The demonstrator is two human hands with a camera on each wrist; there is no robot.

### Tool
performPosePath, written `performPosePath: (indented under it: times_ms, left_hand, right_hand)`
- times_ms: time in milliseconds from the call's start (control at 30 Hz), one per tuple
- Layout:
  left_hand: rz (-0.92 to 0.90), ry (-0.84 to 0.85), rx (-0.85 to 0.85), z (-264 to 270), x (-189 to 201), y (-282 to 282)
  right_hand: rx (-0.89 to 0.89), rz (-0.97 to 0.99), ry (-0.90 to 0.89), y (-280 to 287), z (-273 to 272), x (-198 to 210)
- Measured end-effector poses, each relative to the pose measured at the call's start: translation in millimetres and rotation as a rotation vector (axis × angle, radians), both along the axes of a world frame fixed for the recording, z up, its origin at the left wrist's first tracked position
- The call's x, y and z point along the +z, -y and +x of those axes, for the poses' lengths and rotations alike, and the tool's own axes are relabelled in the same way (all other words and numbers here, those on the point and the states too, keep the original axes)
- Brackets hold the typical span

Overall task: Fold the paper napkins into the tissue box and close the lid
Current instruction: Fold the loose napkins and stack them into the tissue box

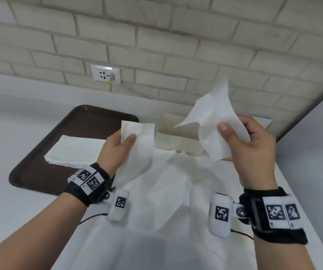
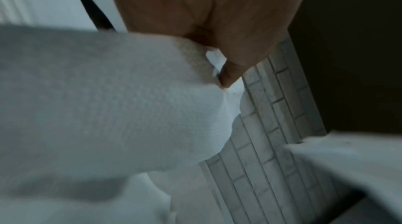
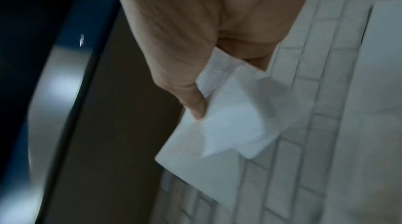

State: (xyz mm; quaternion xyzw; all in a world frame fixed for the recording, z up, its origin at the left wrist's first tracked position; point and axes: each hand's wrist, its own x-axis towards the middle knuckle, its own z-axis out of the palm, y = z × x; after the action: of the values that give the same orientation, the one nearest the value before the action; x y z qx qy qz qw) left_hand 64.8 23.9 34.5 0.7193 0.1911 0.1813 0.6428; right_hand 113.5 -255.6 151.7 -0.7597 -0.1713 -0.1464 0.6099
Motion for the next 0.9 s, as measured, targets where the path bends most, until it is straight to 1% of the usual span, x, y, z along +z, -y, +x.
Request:
performPosePath:
  times_ms: [33,67,100,133,200,267,300,367,433,467,600,667,733,833,900]
  left_hand:
    - [-0.005,-0.002,-0.021,1.6,-2.0,5.9]
    - [0.001,0.003,-0.048,4.0,-3.8,12.8]
    - [-0.005,0.012,-0.076,7.0,-4.6,20.4]
    - [-0.015,0.021,-0.1,11.0,-5.1,28.7]
    - [-0.05,0.05,-0.12,18.6,-3.4,46.2]
    - [-0.153,0.097,-0.131,24.8,-0.5,61.2]
    - [-0.224,0.119,-0.137,27.0,1.0,66.5]
    - [-0.329,0.148,-0.157,27.8,3.6,71.6]
    - [-0.37,0.133,-0.173,27.0,5.6,73.7]
    - [-0.39,0.122,-0.168,26.4,5.4,73.2]
    - [-0.445,0.087,-0.111,24.7,5.6,62.8]
    - [-0.548,0.072,-0.086,25.0,8.6,56.3]
    - [-0.656,0.059,-0.075,23.5,15.0,53.8]
    - [-0.732,0.061,-0.118,17.5,18.2,57.1]
    - [-0.729,0.059,-0.184,13.0,17.2,62.7]
  right_hand:
    - [0.061,0.206,-0.03,1.0,-5.2,7.4]
    - [0.146,0.405,-0.113,0.3,-8.3,8.6]
    - [0.216,0.541,-0.215,-2.2,-10.1,4.3]
    - [0.235,0.596,-0.317,-7.0,-10.6,-5.2]
    - [0.166,0.536,-0.489,-18.9,-11.0,-33.9]
    - [0.075,0.413,-0.56,-28.3,-11.6,-63.7]
    - [0.061,0.367,-0.595,-31.4,-12.3,-74.8]
    - [0.103,0.356,-0.712,-34.1,-16.2,-88.6]
    - [0.158,0.395,-0.814,-33.1,-20.4,-95.2]
    - [0.176,0.397,-0.831,-32.0,-21.6,-97.1]
    - [0.163,0.329,-0.82,-24.0,-19.5,-103.4]
    - [0.143,0.297,-0.811,-21.5,-18.6,-104.5]
    - [0.084,0.266,-0.756,-21.6,-17.5,-106.8]
    - [0.025,0.266,-0.672,-26.6,-17.4,-111.0]
    - [0.01,0.281,-0.654,-30.9,-17.9,-112.8]
